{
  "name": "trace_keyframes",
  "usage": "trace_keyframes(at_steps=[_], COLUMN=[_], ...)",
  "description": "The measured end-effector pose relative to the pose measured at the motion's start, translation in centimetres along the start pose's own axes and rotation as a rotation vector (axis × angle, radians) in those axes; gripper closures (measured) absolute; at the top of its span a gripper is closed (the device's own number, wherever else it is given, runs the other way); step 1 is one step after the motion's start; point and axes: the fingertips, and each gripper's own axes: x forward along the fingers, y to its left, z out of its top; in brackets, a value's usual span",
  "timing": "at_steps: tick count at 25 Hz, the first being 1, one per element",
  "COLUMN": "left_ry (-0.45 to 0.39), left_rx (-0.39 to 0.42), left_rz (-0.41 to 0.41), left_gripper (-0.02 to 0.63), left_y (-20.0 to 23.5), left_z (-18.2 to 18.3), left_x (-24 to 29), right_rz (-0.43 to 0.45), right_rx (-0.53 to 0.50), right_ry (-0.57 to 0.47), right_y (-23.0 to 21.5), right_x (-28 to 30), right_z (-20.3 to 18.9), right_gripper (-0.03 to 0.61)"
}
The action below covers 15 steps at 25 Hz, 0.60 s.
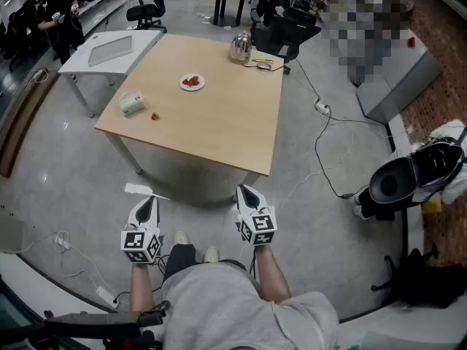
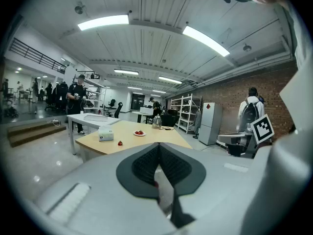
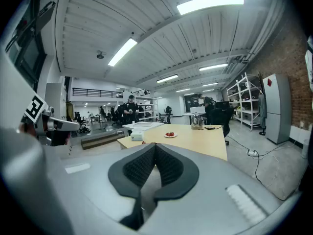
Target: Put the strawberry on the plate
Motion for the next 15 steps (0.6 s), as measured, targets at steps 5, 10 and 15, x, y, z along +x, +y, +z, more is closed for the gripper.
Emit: trace_keyframes(at_steps=[5, 10, 15], left_ry=[-0.003, -0.002, -0.001], left_rx=[0.001, -0.003, -0.007], left_rz=[0.005, 0.007, 0.004], left_gripper=[0.594, 0.594, 0.594], left_y=[0.4, 1.3, 2.2], left_z=[-0.1, 0.3, 1.0], left_x=[0.3, 0.6, 1.6], right_rz=[-0.007, 0.001, 0.007], right_rx=[0.004, 0.019, 0.023], right_ry=[-0.01, -0.017, -0.004], right_y=[-0.2, 0.3, 0.4], right_x=[0.3, 1.2, 2.5], right_z=[0.1, 0.6, 1.1], right_gripper=[0.572, 0.572, 0.572])
